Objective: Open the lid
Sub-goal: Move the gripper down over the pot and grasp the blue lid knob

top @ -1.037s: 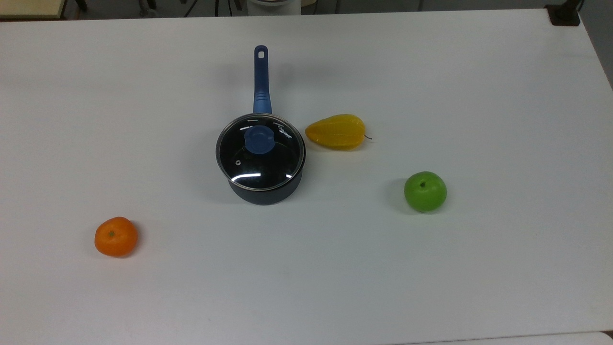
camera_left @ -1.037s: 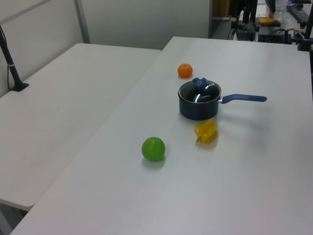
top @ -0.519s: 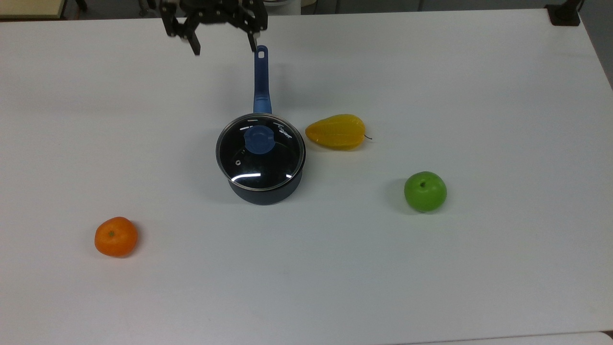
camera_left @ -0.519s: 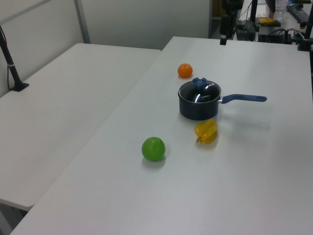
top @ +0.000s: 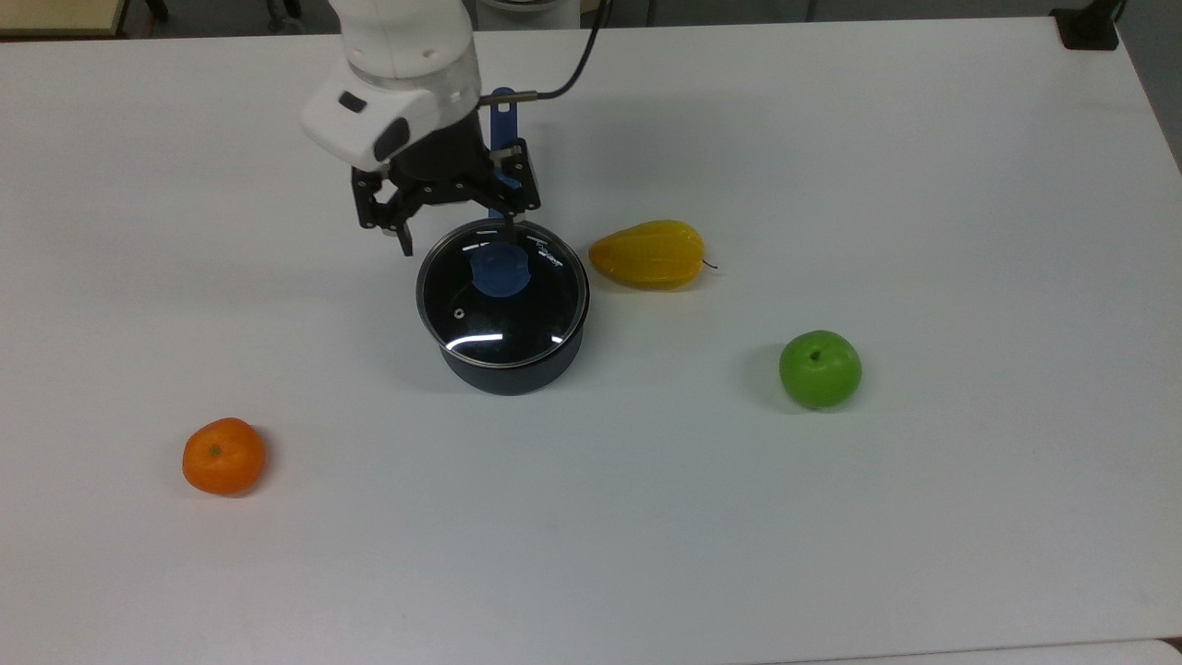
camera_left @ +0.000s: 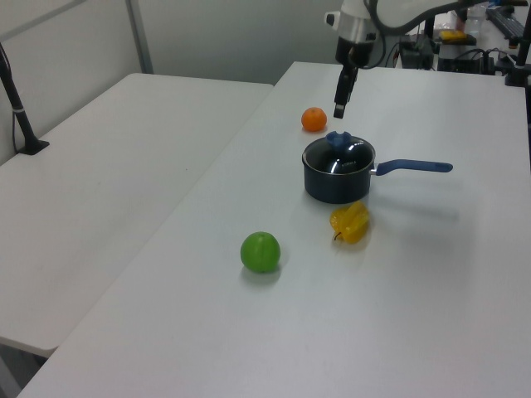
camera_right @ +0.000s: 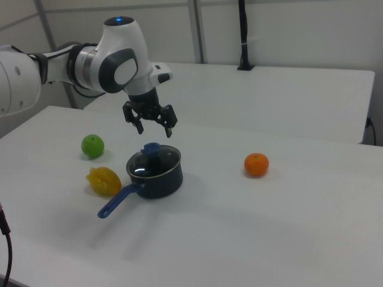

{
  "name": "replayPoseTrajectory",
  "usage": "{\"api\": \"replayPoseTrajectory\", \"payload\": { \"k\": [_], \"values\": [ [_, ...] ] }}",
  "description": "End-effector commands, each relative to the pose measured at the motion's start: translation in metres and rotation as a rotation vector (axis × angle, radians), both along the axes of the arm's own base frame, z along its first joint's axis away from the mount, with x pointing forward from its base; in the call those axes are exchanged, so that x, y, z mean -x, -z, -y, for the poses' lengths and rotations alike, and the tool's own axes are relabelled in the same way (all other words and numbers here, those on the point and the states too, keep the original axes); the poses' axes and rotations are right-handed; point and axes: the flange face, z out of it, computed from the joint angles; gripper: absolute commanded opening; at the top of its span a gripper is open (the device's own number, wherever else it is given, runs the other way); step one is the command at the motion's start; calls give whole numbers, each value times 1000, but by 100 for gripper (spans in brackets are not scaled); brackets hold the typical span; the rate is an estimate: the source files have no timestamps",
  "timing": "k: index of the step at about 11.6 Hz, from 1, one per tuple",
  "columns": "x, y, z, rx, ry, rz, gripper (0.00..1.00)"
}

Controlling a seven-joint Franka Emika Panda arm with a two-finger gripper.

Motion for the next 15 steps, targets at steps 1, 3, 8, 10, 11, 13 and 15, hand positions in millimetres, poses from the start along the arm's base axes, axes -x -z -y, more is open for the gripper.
{"api": "replayPoseTrajectory", "payload": {
  "k": [1,3,8,10,11,13,15],
  "values": [
    [2,4,-16,30,-54,0,99],
    [4,10,-18,38,-60,-23,95],
    [0,48,-31,85,-101,-70,90],
    [-2,51,-31,98,-106,-73,74],
    [-1,52,-30,100,-108,-74,66],
    [-1,53,-35,102,-114,-75,58],
    [-1,54,-39,102,-119,-76,50]
  ]
}}
